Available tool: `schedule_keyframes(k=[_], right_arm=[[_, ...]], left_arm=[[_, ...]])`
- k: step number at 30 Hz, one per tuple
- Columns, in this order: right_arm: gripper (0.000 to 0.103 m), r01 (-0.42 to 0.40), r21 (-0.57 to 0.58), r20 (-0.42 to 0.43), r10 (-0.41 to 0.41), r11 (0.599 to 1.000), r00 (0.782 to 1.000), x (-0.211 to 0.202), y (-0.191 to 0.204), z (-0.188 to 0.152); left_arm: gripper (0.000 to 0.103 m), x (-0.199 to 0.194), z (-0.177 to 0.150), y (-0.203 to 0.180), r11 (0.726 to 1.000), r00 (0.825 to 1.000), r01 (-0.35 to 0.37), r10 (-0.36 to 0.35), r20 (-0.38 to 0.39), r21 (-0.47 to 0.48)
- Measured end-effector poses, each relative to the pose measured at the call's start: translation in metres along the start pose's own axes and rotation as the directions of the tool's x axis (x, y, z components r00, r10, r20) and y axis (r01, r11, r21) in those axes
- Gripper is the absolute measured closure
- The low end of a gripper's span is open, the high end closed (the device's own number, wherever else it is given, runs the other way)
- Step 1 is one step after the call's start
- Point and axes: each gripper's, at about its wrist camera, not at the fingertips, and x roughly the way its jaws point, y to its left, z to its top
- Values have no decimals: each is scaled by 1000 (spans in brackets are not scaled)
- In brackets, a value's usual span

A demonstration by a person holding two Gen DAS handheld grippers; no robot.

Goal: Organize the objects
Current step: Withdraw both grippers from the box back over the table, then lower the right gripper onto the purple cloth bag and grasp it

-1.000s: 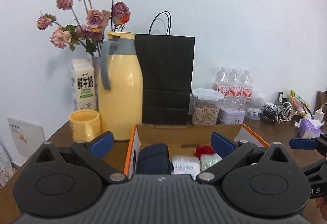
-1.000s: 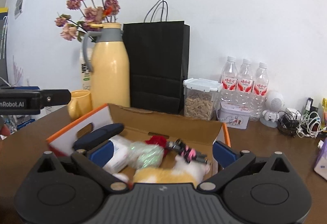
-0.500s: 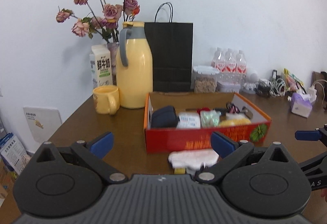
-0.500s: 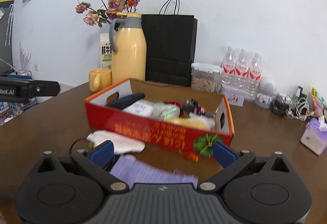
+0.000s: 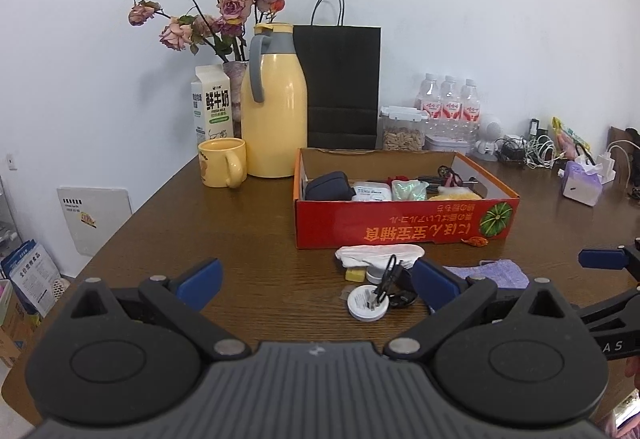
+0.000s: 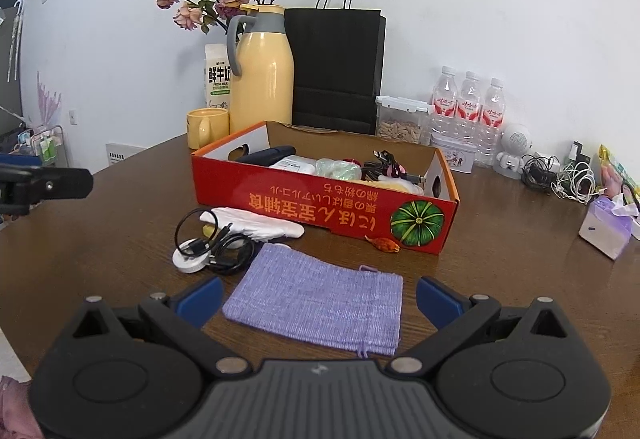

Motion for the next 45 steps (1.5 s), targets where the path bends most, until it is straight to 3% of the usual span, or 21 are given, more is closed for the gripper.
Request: schedule_keyframes(k=[13,26,35,45], right_arm=[[0,14,33,7,-15,999,1000,0,-6,2],[0,53,34,0,-53,998,999,-11,-19,-1],[0,38,29,26,-39,999,999,-11,-14,-6],[0,61,20,4,-61,998,998,14,-24,-12]], left_arm=[[0,-2,9,-15,1000,1000,9,-9,-11,-3],[0,-1,7,-3,999,999,-10,9,-34,-43],[0,-3,2,-6,999,1000,-12,11,-21,-30],[0,9,-11,3,998,998,-38,36,-50,-56]])
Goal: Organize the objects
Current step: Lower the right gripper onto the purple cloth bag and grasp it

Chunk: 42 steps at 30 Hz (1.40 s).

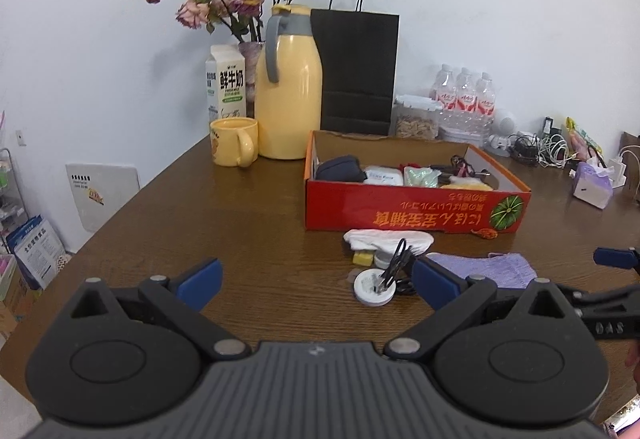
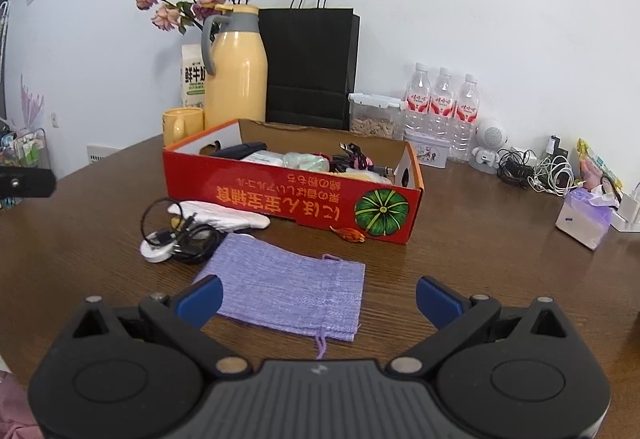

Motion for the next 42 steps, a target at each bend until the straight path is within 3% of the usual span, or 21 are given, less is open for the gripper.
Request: schedule_keyframes(k=[3,10,14,21,25,32,38,42], right_arm=[[0,11,4,-22,-11,1000,1000,20,-1,2],[0,-27,23,-168,31,999,985,75,11,-7],[0,-44,101,-190,62,994,980,85,8,-8],[2,-40,92,-183,56,995,981,85,10,-9],[18,-61,84,-164,74,995,984,79,12,-9],[70,-85,72,-129,93,994,987,71,21,-8],[92,-82,60,-102,88,995,991,65,31,-13],[97,-85,59,-85,90,995,992,61,33,-16]], left_arm=[[0,3,-4,1,1000,1000,5,-5,-6,3],[0,12,-14,3,1000,999,21,-20,-37,8],[0,12,-16,6,1000,999,21,-21,-36,7],[0,18,-24,11,999,999,25,-26,-46,-21],[0,23,-28,10,999,998,26,-28,-60,-23],[0,23,-30,6,999,998,33,-34,-57,-15],[0,28,-31,3,999,998,36,-36,-59,-11],[0,32,-32,0,999,998,33,-33,-60,-5]])
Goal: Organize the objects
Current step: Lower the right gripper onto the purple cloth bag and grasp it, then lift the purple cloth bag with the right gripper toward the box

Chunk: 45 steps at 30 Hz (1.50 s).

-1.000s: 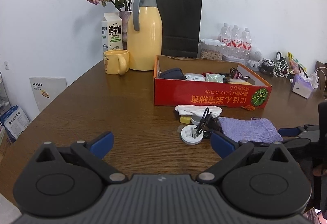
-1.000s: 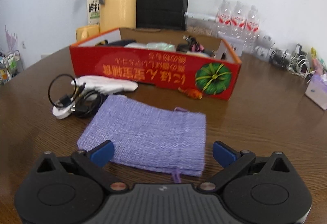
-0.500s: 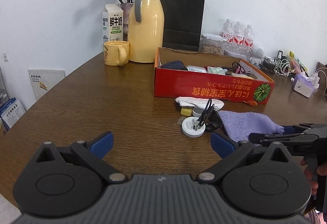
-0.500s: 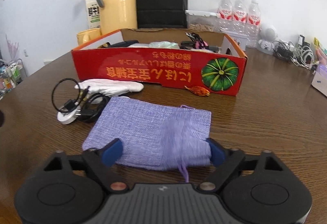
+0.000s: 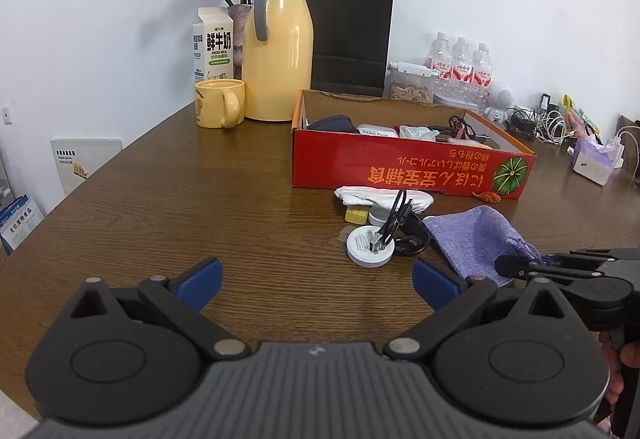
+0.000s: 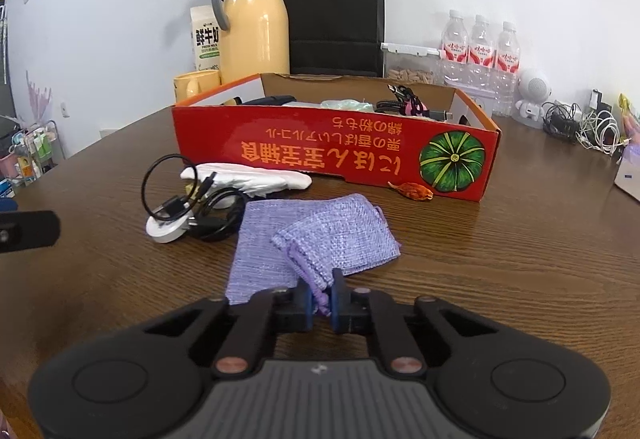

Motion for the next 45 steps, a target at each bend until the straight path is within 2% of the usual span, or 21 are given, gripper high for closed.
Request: schedule_keyframes(k=[6,11,16,22,25,30,39,45], right_arm=[[98,-40,73,52,36,997,998,-8,-12,-2],[98,-63,96,112,52,993,992,-21,-21,5],[98,-72,107,173,53,992,984,-35,-31,17],[98,-72,119,196,48,990,979,-41,-46,33],[98,-77,125,205,50,989,978,-41,-54,38],[98,-102,138,223,69,985,972,-39,-65,43],[98,-137,180,258,88,974,962,-36,-92,41],[98,-155,211,262,97,965,960,-29,-106,37]], left_arm=[[0,8,6,-1,1000,1000,2,-2,20,0],[0,17,26,0,1000,998,3,-1,63,-28],[0,37,51,-9,999,999,16,-13,50,-46],[0,74,80,-28,999,998,35,-35,-49,-12],[0,97,90,-38,998,989,56,-54,-140,11],[0,123,92,-55,997,972,62,-48,-232,52],[0,153,93,-85,983,950,54,4,-313,177],[0,178,95,-88,984,924,30,40,-381,177]])
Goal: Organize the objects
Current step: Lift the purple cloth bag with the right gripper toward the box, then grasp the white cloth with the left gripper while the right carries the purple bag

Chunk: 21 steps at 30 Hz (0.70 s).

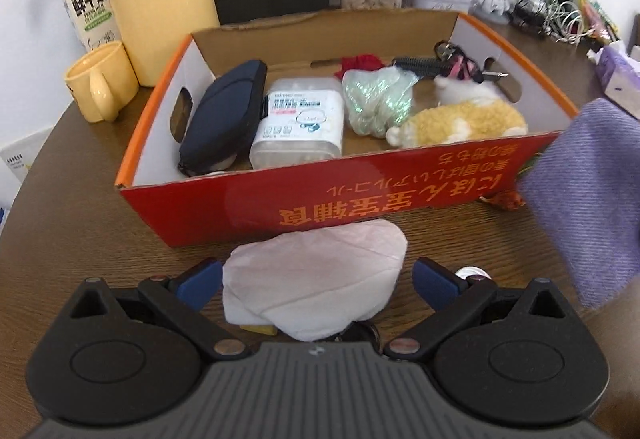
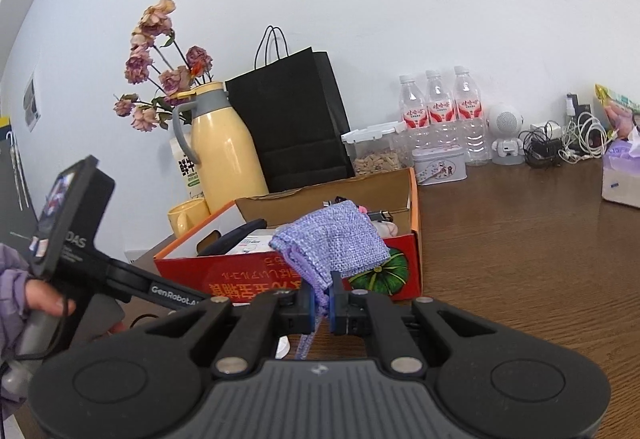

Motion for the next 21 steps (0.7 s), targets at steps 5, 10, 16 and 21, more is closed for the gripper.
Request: schedule_keyframes(k=[5,10,16,21], right_arm=[[98,-21,31,5,21,999,1000,2,-8,-1],[98,-27,28,13,26,999,1000,4,-7,-4],[98,-24,37,22,23,999,999,4,-9,-7],[98,-19,34,28,18,999,999,4,-6,-8]], left_arm=[[0,13,1,0,1000,1000,-10,9,-30,-15],[0,17,2,0,1000,999,-17,16,-35,-25],[1,16,2,9,993,1000,15,-18,-24,-117],[11,11,0,11,990,1000,21,-21,-3,-136]])
